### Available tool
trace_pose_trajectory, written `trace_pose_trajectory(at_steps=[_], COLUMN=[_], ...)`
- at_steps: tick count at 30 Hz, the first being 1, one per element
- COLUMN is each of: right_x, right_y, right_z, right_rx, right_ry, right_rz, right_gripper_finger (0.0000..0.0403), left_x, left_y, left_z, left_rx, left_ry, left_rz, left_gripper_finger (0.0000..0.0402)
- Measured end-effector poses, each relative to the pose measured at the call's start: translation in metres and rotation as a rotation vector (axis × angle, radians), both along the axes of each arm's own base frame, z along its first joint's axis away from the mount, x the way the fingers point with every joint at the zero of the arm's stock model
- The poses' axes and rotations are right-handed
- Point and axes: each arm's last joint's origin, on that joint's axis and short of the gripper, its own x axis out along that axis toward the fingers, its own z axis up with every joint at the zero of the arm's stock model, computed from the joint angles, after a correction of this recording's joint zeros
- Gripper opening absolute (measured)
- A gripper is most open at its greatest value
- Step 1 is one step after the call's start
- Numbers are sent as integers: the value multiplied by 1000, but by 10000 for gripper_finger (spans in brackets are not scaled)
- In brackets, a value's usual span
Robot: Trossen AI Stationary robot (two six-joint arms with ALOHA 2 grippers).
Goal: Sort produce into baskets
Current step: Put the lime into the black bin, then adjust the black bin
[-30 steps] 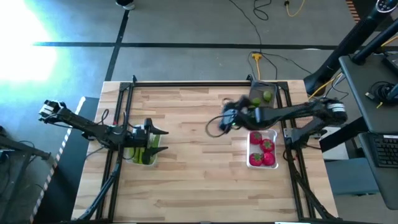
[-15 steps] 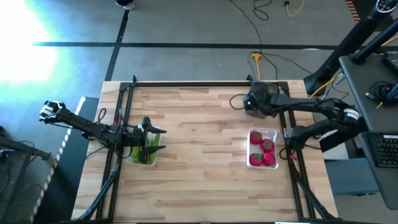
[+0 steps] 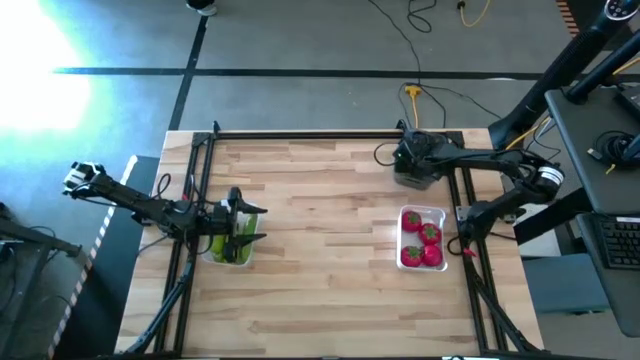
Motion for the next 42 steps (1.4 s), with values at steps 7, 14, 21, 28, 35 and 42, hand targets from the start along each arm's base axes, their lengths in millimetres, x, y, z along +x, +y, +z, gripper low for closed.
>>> trace_pose_trajectory(at_steps=[7,14,21,28,35,42], right_x=[0,5,32,40,32,23], right_y=[0,5,32,50,55,59], right_z=[3,26,39,30,27,27], right_rx=[-11,-94,-168,-81,-27,19], right_ry=[-3,-34,-141,-119,-24,29], right_rz=[24,138,329,415,416,385], right_gripper_finger=[270,311,308,291,280,268], left_x=[0,0,0,0,0,0], left_y=[0,0,0,0,0,0], left_z=[3,3,3,3,3,3], left_rx=[-10,-10,-4,-4,-4,-12], left_ry=[-25,-27,-27,-27,-27,-27], left_rz=[1,1,1,1,1,1], left_gripper_finger=[280,280,280,280,280,280])
